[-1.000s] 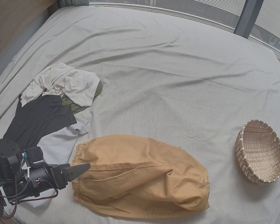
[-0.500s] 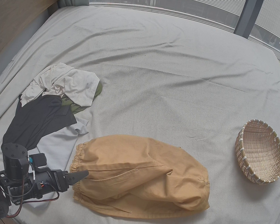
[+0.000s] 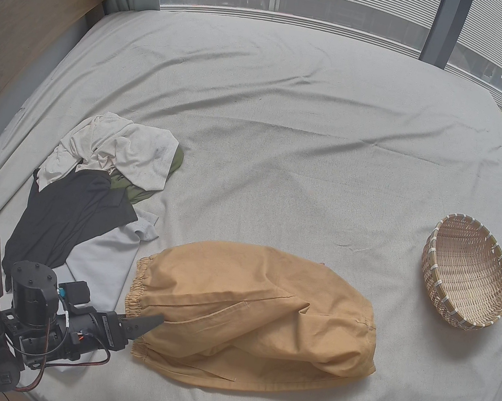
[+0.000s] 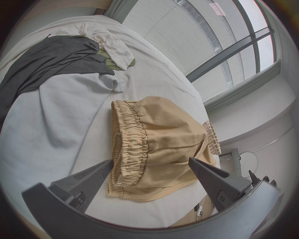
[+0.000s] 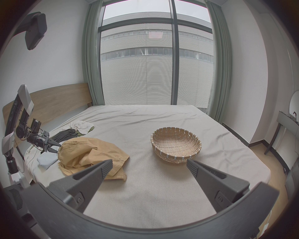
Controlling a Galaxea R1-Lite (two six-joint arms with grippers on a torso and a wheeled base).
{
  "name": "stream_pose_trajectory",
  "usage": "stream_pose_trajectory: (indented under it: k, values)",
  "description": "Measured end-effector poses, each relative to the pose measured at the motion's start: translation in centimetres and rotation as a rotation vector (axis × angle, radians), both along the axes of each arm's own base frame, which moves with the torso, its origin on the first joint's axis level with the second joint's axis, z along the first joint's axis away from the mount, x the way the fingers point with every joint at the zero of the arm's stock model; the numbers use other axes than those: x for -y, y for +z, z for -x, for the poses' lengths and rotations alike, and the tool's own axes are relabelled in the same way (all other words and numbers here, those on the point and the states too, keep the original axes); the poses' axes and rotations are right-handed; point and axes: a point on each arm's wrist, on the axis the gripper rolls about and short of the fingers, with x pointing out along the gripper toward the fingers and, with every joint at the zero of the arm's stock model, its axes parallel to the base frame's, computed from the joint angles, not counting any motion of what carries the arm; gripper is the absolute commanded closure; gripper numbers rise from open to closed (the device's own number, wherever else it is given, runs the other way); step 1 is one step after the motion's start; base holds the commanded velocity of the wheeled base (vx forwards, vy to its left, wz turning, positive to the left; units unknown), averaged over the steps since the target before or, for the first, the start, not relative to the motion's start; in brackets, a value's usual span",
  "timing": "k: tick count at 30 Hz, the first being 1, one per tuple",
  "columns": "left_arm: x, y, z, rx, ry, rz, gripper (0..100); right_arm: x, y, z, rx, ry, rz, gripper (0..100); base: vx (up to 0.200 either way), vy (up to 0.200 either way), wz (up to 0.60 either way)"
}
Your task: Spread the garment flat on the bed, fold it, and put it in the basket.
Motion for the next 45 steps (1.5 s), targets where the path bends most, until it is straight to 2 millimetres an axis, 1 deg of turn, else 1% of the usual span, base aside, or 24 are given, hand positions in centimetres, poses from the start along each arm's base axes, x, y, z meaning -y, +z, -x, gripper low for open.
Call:
stream_pose_trajectory:
  k: [8, 19, 29, 30, 38, 45]
  values:
    - [1.0, 0.1, -0.9, 0.027, -0.042, 0.021, 0, 0.0, 0.0, 0.0, 0.0, 0.0, 0.0, 0, 0.0, 0.0, 0.0]
    - [2.8, 0.7, -1.2, 0.072, -0.114, 0.043, 0, 0.0, 0.0, 0.0, 0.0, 0.0, 0.0, 0, 0.0, 0.0, 0.0]
    - [3.2, 1.1, -1.7, 0.103, -0.116, 0.056, 0, 0.0, 0.0, 0.0, 0.0, 0.0, 0.0, 0, 0.0, 0.0, 0.0]
    - [3.2, 1.1, -1.7, 0.104, -0.115, 0.056, 100, 0.0, 0.0, 0.0, 0.0, 0.0, 0.0, 0, 0.0, 0.0, 0.0]
    - [3.2, 1.7, -1.6, 0.124, -0.114, 0.066, 100, 0.0, 0.0, 0.0, 0.0, 0.0, 0.0, 0, 0.0, 0.0, 0.0]
    - [3.1, 3.0, -1.6, 0.176, -0.113, 0.093, 100, 0.0, 0.0, 0.0, 0.0, 0.003, 0.0, 0, 0.0, 0.0, 0.0]
